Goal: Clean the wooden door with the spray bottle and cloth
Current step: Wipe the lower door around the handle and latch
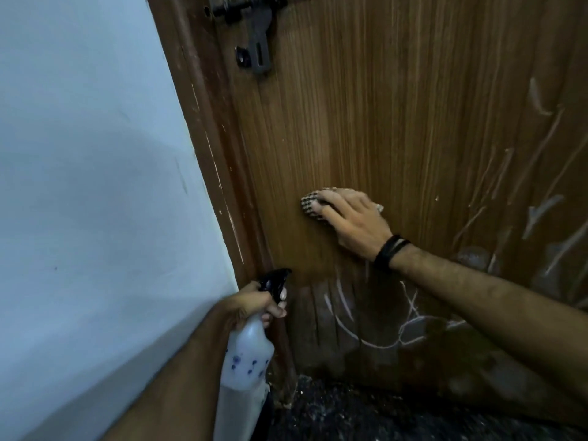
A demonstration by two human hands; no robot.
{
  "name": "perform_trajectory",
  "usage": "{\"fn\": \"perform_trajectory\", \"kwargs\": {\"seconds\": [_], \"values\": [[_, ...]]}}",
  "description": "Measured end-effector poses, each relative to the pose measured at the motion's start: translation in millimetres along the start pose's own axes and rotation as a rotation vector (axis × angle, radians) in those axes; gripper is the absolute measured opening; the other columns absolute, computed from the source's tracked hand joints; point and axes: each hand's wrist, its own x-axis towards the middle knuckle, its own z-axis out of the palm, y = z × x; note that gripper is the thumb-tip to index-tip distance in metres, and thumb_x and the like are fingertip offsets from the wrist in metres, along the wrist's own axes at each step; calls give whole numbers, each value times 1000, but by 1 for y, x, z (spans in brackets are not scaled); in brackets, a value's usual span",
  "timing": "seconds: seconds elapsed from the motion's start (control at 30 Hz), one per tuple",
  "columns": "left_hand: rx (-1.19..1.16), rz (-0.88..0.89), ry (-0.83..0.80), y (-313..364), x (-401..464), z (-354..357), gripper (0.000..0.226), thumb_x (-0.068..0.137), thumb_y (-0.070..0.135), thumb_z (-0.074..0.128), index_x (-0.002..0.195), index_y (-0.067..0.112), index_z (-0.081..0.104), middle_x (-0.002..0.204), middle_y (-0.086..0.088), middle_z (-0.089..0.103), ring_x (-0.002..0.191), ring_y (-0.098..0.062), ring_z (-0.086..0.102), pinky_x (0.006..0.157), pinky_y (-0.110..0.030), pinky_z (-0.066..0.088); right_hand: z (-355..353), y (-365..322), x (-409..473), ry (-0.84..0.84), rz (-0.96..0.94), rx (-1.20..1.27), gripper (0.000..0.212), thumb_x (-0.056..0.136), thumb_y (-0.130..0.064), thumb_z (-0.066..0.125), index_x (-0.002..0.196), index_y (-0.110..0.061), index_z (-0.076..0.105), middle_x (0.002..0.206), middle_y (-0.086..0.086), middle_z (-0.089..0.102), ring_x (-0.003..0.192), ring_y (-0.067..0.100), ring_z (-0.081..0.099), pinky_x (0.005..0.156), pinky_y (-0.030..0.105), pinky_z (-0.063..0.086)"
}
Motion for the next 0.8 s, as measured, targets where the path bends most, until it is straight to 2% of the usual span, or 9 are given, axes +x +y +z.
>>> {"fn": "perform_trajectory", "kwargs": {"seconds": [0.07,0.13,0.2,0.27,0.37,0.47,0.63,0.73,0.8], "values": [[62,54,-100,11,1,5,31,84,-16,59,89,14,54,79,-6,55,47,-11,41,46,-23,40,-6,15,-28,47,114,-44,50,84,-18,59,133,-19,49,130,11,44,111,32,45,85,43,33],[79,76,-153,27,4,13,31,83,-16,60,87,15,55,79,-6,55,49,-11,41,48,-24,39,-14,25,-62,103,203,-37,53,84,-12,68,132,-21,50,124,12,48,104,31,47,79,43,37],[156,84,-183,34,4,29,32,84,-16,60,87,15,56,78,-5,55,49,-10,41,48,-24,39,-20,26,-82,76,323,41,61,78,-3,74,132,-20,50,121,16,52,104,30,49,76,43,44],[213,81,-196,28,7,44,31,85,-15,62,84,16,56,77,-4,55,50,-10,43,48,-26,40,-23,17,-101,68,440,137,67,74,0,77,132,-17,49,123,14,47,106,29,49,77,45,50],[158,82,-97,6,8,67,30,85,-13,65,81,15,56,76,-6,54,56,-17,45,48,-27,41,-19,-2,-125,133,629,239,72,70,6,76,131,-16,46,123,9,37,105,26,47,75,41,55],[39,81,31,-17,11,87,27,88,-9,65,81,15,53,72,-8,49,51,-16,44,47,-26,40,-7,-24,-134,232,735,309,70,67,10,73,126,-16,48,121,6,36,105,22,46,76,33,49],[-70,78,233,-46,27,110,27,88,-7,62,78,16,53,60,-1,52,50,-16,47,51,-30,41,17,-48,-157,209,683,279,67,67,9,72,126,-15,51,119,10,40,103,23,48,71,38,56],[-82,91,313,-58,38,119,28,84,-7,65,78,19,56,61,-3,56,56,-21,54,57,-33,45,23,-53,-161,223,714,303,69,65,13,73,124,-15,52,117,16,46,106,24,49,78,32,52],[-105,102,289,-65,42,126,25,84,-5,63,80,19,57,63,-4,55,59,-22,54,59,-34,44,20,-53,-154,254,733,334,64,66,14,72,121,-12,53,114,18,48,105,22,49,81,28,49]]}}
